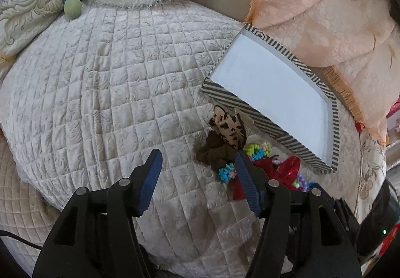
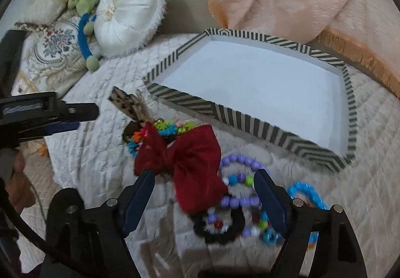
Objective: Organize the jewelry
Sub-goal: 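Grasp the red bow with the right gripper and lift it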
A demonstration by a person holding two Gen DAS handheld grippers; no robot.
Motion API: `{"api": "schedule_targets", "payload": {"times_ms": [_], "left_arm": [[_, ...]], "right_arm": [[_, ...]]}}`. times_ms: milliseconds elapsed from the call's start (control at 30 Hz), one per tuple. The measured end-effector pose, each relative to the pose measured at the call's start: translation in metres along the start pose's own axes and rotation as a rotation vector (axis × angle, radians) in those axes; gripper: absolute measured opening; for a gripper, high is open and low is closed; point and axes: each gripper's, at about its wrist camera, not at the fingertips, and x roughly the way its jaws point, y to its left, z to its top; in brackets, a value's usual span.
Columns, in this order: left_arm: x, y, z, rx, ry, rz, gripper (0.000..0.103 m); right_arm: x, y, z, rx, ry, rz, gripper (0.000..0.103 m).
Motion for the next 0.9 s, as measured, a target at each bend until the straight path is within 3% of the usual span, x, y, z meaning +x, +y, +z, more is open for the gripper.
{"api": "schedule_targets", "payload": {"times_ms": [100, 133, 200, 267, 367, 900], "left_arm": [[0.006, 0.002, 0.003, -0.004, -0.001, 0.007, 0.061], [0.009, 0.004, 0.005, -0.009, 0.008, 0.004, 0.061], [0.014, 0.006, 0.007, -0.014, 0.02, 0.004, 0.061], [0.016, 0.006, 0.007, -0.012, 0.022, 0.008, 0.061], [0.017, 0.006, 0.006, -0.013, 0.028, 0.013, 0.061], [0.013, 0.0, 0.002, -0.002, 0.035, -0.008, 0.061]], "right_arm": [[0.016, 0.0, 0.005, -0.007, 0.034, 0.04, 0.058], [0.022, 0.0, 0.006, -0.009, 0.052, 0.063, 0.045], [0.03, -0.001, 0.005, -0.003, 0.073, 0.1, 0.037], [0.029, -0.002, 0.002, -0.007, 0.056, 0.133, 0.023], [0.02, -0.006, -0.001, 0.013, 0.034, 0.159, 0.012], [-0.04, -0.04, 0.016, 0.089, -0.128, 0.162, 0.007]]}}
